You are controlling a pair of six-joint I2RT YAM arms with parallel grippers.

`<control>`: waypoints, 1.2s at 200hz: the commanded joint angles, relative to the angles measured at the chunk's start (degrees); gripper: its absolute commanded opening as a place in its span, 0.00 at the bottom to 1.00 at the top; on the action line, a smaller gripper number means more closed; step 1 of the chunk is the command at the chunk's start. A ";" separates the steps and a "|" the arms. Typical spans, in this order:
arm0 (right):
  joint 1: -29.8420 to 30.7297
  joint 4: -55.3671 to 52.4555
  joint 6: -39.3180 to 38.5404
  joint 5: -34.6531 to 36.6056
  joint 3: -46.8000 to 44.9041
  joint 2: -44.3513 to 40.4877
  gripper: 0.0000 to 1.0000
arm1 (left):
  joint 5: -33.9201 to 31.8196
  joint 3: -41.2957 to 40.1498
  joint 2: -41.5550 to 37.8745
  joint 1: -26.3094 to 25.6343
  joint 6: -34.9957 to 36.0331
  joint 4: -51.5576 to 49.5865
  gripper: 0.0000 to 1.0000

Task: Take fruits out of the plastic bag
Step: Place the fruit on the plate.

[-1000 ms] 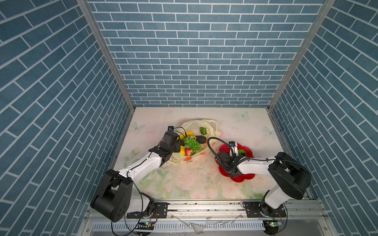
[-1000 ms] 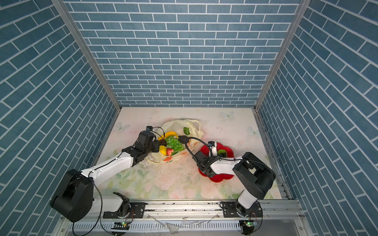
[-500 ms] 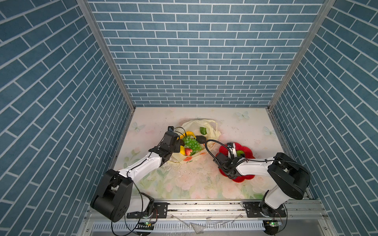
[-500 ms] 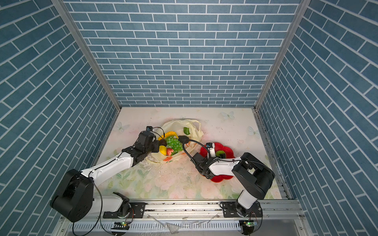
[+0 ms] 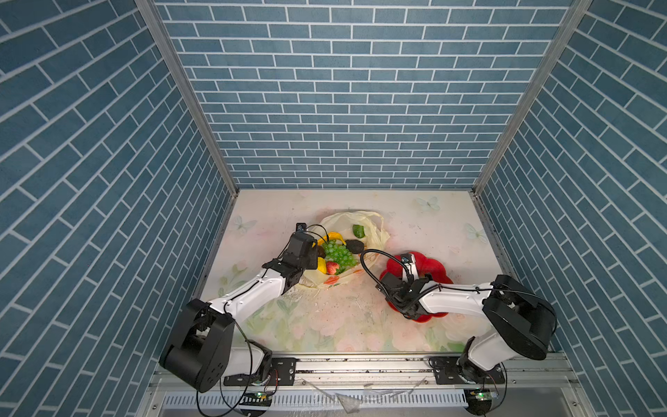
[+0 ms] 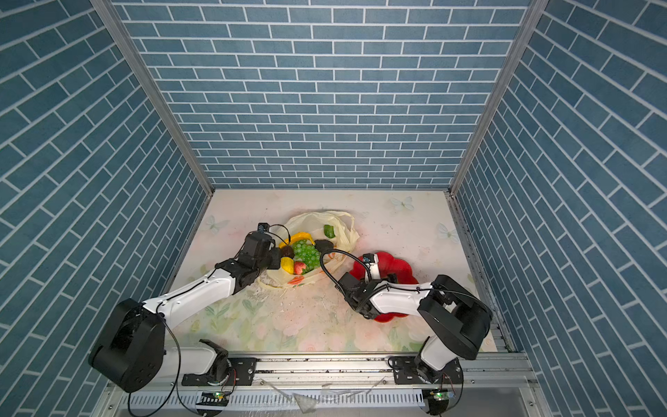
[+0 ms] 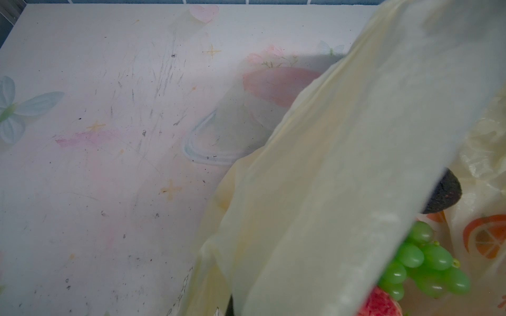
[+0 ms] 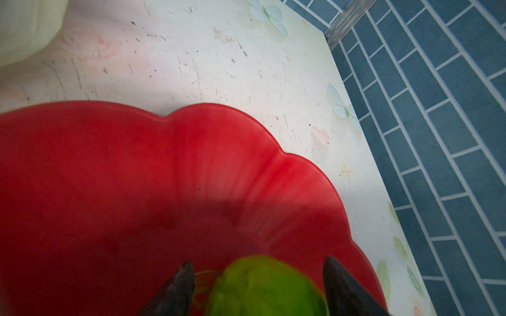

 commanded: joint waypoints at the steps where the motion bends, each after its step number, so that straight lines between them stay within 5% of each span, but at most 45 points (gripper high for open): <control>1: 0.39 -3.46 4.80 0.45 -0.38 -1.54 0.74 | -1.09 -0.84 -0.19 0.11 0.66 0.22 0.00; 104: -1.54 -9.72 10.63 0.63 0.33 -3.71 0.71 | -0.49 -0.85 -0.45 0.18 0.67 0.23 0.00; 137: -1.64 -9.91 6.81 -0.25 2.95 -7.15 0.71 | 0.66 -0.85 -0.37 0.16 0.63 0.62 0.00; 181: -2.21 -1.18 -6.86 -11.73 10.86 -9.87 0.70 | 2.55 -0.71 -0.40 0.14 0.94 1.03 0.00; 240: -7.29 3.58 -13.26 -33.92 30.14 3.94 0.68 | 2.70 -0.93 -1.51 0.12 0.70 1.11 0.00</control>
